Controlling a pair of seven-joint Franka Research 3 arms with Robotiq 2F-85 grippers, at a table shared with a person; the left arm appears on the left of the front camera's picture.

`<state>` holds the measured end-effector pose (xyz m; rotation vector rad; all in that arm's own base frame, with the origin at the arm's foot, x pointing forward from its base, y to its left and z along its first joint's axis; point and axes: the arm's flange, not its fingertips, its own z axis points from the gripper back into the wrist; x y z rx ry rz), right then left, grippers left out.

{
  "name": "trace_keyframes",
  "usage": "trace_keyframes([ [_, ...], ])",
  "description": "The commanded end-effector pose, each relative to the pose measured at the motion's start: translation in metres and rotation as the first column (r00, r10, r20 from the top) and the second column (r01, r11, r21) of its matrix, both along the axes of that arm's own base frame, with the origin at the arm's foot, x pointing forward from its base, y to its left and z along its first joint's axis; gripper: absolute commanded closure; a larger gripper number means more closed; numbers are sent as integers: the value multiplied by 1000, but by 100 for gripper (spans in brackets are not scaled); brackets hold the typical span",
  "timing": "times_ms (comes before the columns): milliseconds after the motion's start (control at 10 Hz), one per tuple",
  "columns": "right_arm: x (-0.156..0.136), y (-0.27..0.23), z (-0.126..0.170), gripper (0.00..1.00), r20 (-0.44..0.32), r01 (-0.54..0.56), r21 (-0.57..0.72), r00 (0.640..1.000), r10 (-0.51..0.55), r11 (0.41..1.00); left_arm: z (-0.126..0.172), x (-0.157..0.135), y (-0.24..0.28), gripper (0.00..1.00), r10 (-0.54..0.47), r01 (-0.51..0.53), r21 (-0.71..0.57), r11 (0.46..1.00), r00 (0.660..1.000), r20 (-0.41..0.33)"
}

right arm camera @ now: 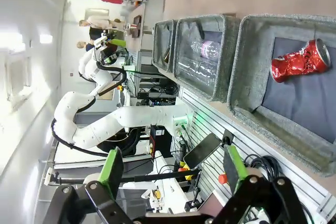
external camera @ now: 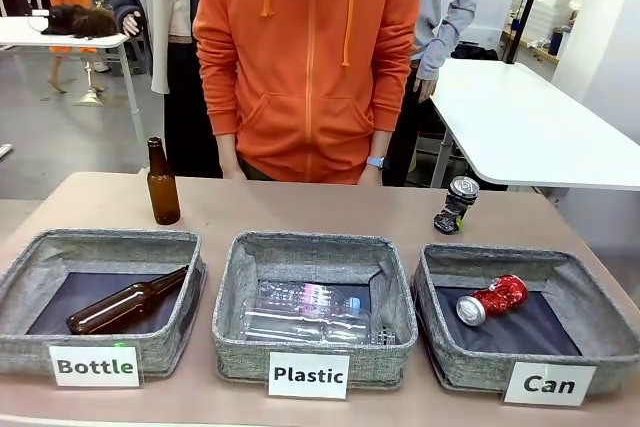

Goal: Sort the can waste into the basket.
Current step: Pick up the can waste from the table and place it in the right Fabric basket.

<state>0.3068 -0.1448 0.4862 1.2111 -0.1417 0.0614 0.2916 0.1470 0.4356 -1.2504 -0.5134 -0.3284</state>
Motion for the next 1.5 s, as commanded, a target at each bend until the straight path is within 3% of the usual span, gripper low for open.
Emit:
trace_keyframes([
  [0, 20, -3, -1, 0, 97, -50, -170, 993, 67, 984, -1, -4, 1, 0, -8, 8, -7, 1000, 1000, 17],
  [100, 54, -9, -7, 0, 231, -102, -322, 956, 183, 941, -1, -4, 1, 0, -8, 8, -7, 1000, 1000, 17],
  [200, 90, -23, -14, 0, 366, -98, -487, 880, 304, 868, -1, -4, 1, 0, -8, 8, -7, 1000, 1000, 17],
  [300, 114, -36, -21, 0, 445, -48, -618, 801, 400, 785, -1, -4, 1, 0, -8, 8, -7, 1000, 1000, 17],
  [400, 131, -40, -28, 0, 517, -32, -643, 719, 465, 765, -1, -4, 1, 0, -8, 8, -7, 1000, 1000, 17],
  [500, 145, -37, -36, 0, 514, 26, -712, 700, 496, 702, -1, -4, 1, 0, -8, 8, -7, 1000, 1000, 17],
  [600, 159, -30, -44, 0, 524, 33, -715, 687, 504, 699, -1, -4, 1, 0, -8, 8, -7, 1000, 1000, 17],
  [700, 174, -28, -55, 0, 479, -25, -687, 736, 478, 726, -1, -4, 1, 0, -8, 8, -7, 1000, 1000, 17],
  [800, 158, -42, -31, 0, 421, -90, -707, 743, 520, 702, -1, -4, 1, 0, -8, 8, -7, 1000, 1000, 17],
  [1000, 158, -42, -31, 0, 421, -90, -707, 743, 520, 702, -1, -4, 1, 0, -8, 8, -7, 1000, 1000, 17],
  [1100, 168, -42, -41, 0, 436, -67, -721, 729, 527, 690, -1, -4, 1, 0, -8, 8, -7, 1000, 1000, 17],
  [1200, 180, -46, -52, 0, 483, -57, -687, 709, 514, 724, -1, -4, 1, 0, -8, 8, -7, 1000, 1000, 17],
  [1400, 216, -40, -76, 0, 584, -60, -620, 630, 511, 782, -1, -4, 1, 0, -8, 8, -7, 1000, 1000, 17],
])
